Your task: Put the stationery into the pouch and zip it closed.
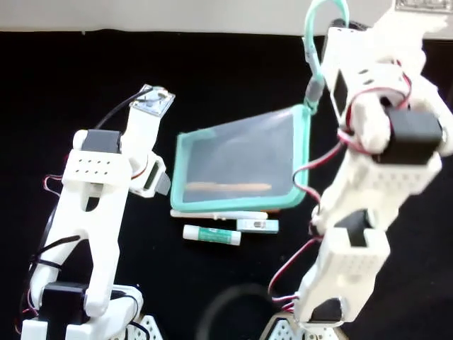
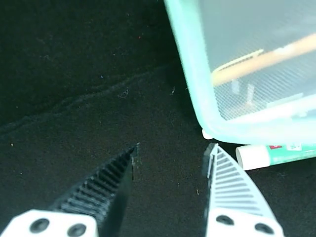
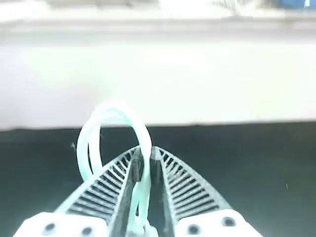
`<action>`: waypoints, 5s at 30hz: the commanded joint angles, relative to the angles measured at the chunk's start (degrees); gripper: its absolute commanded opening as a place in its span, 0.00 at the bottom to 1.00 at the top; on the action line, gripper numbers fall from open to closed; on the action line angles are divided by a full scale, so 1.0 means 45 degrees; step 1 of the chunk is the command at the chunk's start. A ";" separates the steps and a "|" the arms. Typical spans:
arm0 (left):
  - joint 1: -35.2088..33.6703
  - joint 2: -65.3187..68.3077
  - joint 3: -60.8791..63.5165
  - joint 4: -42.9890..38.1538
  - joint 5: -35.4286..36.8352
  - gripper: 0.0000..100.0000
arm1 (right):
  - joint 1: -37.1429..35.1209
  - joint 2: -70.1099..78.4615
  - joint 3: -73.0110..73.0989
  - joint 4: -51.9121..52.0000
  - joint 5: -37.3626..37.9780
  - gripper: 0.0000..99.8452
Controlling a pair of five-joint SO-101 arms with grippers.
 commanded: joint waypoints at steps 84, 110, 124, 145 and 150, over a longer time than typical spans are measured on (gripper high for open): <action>0.2002 -0.4288 -1.1165 0.5255 -0.1446 0.25 | -0.8313 -0.3116 0.1299 -0.4327 0.1368 0.01; 0.2002 -0.4405 -1.1009 0.5236 0.0488 0.25 | -1.0071 -0.3077 0.1319 -0.5480 0.1426 0.01; 0.2022 -0.4425 -1.1126 0.5275 0.2090 0.25 | -1.0051 -0.1963 0.1201 -0.5480 0.1446 0.01; 0.3722 -0.5675 -0.8703 0.5236 0.2618 0.24 | -0.9582 -0.1963 0.1201 -0.5675 0.1446 0.01; 0.2432 -0.5675 -0.8684 0.5216 0.2501 0.24 | -0.9582 -0.1963 0.1201 -0.5656 0.1426 0.01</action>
